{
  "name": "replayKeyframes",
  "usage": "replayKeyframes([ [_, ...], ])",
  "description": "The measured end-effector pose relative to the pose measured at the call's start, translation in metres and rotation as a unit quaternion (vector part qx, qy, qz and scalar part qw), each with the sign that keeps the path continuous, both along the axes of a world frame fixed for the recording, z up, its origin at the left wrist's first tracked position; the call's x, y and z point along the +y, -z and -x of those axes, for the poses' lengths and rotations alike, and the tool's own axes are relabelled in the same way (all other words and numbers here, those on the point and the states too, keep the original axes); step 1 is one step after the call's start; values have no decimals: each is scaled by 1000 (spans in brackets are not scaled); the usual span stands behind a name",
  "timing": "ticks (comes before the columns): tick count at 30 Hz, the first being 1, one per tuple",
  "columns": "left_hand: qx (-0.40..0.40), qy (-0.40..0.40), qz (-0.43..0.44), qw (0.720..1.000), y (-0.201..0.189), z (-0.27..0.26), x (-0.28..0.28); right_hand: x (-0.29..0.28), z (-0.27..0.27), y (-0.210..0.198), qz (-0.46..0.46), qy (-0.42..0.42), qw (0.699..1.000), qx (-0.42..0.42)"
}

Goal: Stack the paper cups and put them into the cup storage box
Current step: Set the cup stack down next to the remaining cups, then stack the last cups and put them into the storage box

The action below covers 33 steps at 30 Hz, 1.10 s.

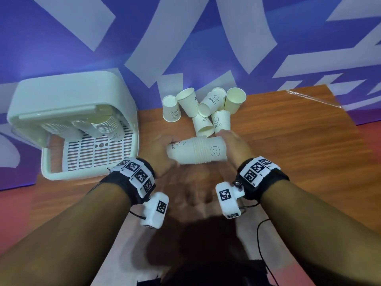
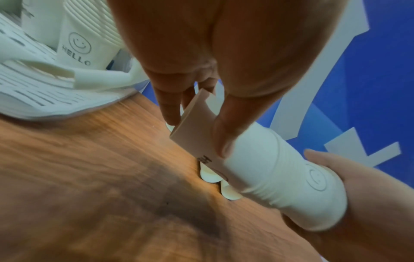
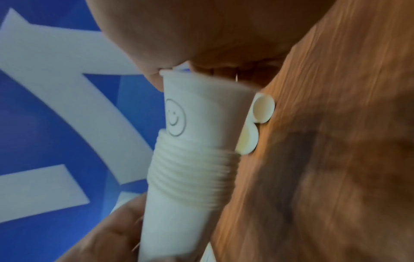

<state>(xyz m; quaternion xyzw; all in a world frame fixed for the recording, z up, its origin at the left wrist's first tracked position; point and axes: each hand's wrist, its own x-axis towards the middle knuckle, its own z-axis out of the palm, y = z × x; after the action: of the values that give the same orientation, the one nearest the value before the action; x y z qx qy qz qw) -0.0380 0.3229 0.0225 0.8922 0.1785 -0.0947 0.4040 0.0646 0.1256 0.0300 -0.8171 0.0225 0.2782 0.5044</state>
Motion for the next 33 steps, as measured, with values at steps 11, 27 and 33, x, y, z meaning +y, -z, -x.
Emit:
replayKeyframes([
  [11,-23,-77,32,996,-11,90,107,129,74,-9,-151,-44,971,181],
  [27,-74,-312,92,943,32,147,238,350,134,6,-16,-181,981,63],
  [33,-63,-343,98,932,39,157,256,383,140,26,36,-237,971,17],
])
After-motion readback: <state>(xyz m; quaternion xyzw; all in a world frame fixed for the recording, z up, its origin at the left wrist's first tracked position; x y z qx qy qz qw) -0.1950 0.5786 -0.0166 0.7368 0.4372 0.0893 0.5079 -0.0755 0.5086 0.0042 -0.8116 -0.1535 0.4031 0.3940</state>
